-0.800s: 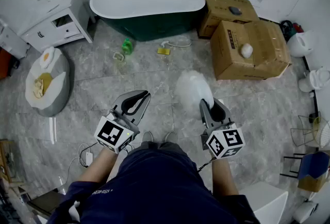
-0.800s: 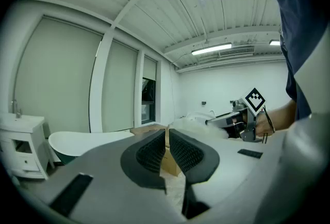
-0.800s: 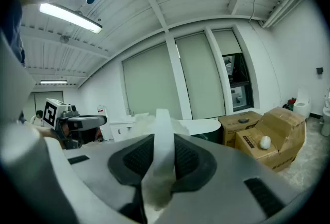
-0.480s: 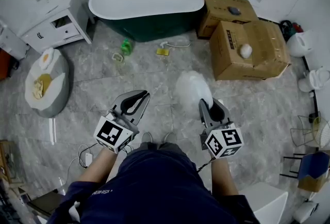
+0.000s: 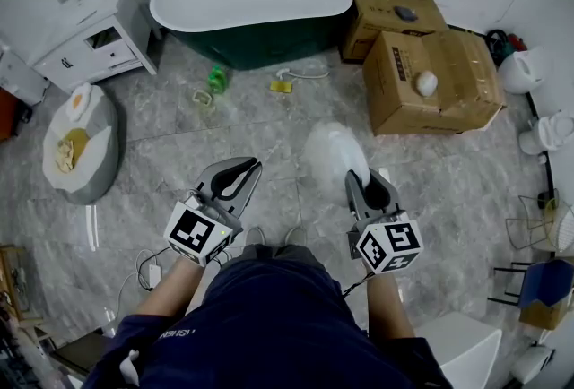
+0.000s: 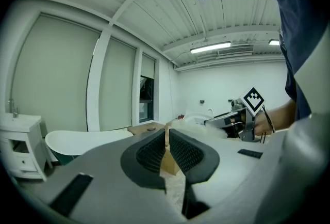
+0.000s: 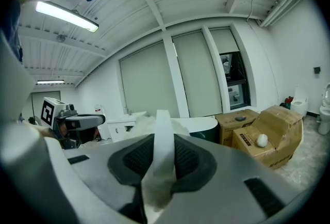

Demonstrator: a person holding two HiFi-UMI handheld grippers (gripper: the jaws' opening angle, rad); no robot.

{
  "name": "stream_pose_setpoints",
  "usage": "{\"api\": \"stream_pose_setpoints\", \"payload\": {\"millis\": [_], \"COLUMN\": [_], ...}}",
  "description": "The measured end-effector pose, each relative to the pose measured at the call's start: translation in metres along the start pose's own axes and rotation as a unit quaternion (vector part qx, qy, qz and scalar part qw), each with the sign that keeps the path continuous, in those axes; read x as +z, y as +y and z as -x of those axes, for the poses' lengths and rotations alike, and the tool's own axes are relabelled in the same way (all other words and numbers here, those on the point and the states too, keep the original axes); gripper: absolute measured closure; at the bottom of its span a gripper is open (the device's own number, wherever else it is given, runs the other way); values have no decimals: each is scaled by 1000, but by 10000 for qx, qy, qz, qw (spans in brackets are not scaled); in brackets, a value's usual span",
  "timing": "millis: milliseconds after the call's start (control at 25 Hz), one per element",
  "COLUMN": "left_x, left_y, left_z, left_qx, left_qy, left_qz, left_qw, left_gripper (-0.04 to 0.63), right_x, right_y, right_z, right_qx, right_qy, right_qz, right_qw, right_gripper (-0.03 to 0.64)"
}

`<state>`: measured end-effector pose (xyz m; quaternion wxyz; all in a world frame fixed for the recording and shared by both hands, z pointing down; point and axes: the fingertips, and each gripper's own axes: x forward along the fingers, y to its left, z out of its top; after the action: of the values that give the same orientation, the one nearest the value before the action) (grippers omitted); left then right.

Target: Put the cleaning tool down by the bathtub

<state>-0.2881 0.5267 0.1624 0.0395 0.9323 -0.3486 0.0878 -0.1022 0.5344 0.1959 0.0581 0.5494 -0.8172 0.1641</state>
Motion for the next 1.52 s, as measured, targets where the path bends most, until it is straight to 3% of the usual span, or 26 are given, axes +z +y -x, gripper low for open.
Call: {"api": "stream_pose_setpoints", "payload": {"millis": [880,1520], "left_x": [7,14], "left_y": [-36,-8], "left_z": [-65,-116], "left_qx": [166,131], "left_qy": [78,51], "left_qz": [-145,-135], "left_qw": [9997,9998], "left_gripper": [549,548], "right_x": [2,13], "right_y": [-74,-117], "right_z": [13,-19], "right_qx": [191,76], "right_qy": [23,-5], "right_qz": [92,28], "right_qw": [9998,10000], "right_gripper": [522,522]}}
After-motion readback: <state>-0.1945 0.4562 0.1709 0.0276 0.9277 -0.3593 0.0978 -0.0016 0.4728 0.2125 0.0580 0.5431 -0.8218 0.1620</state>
